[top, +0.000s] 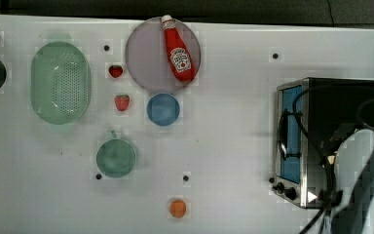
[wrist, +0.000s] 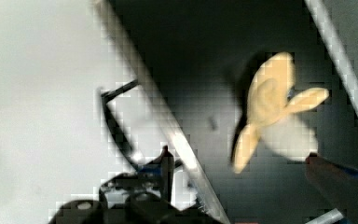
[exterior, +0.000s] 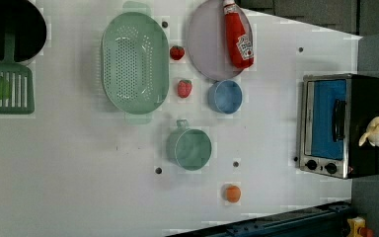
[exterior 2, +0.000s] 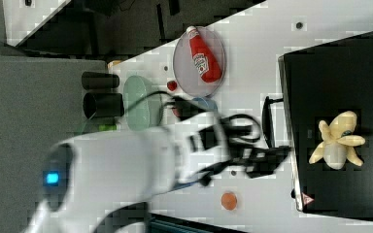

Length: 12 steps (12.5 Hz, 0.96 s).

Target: Pick banana from table and place on oven.

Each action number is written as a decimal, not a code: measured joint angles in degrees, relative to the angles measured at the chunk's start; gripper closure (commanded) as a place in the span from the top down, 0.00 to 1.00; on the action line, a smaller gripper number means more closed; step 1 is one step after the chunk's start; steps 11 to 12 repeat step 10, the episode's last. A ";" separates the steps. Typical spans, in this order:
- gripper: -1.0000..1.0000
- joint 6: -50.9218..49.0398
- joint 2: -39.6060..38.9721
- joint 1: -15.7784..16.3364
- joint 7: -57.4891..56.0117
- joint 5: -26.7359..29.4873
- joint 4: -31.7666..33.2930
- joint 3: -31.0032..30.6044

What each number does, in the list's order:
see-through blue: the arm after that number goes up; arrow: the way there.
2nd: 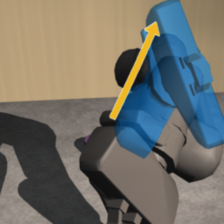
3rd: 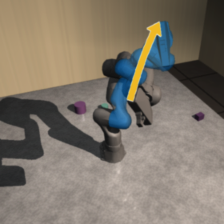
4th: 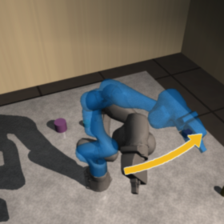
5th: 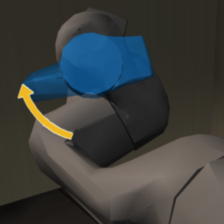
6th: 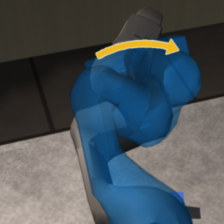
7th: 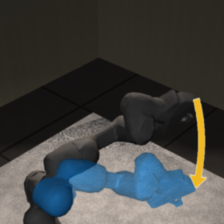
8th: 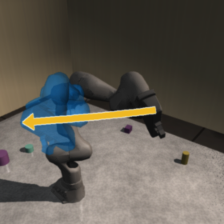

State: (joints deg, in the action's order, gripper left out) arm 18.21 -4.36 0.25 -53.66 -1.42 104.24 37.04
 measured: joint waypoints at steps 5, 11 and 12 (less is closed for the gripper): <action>1.00 -7.30 8.69 -0.08 18.10 -2.09 -4.03 -12.06; 1.00 -14.44 11.28 2.85 40.48 -1.07 -4.70 -26.65; 1.00 -14.44 11.28 2.85 40.48 -1.07 -4.70 -26.65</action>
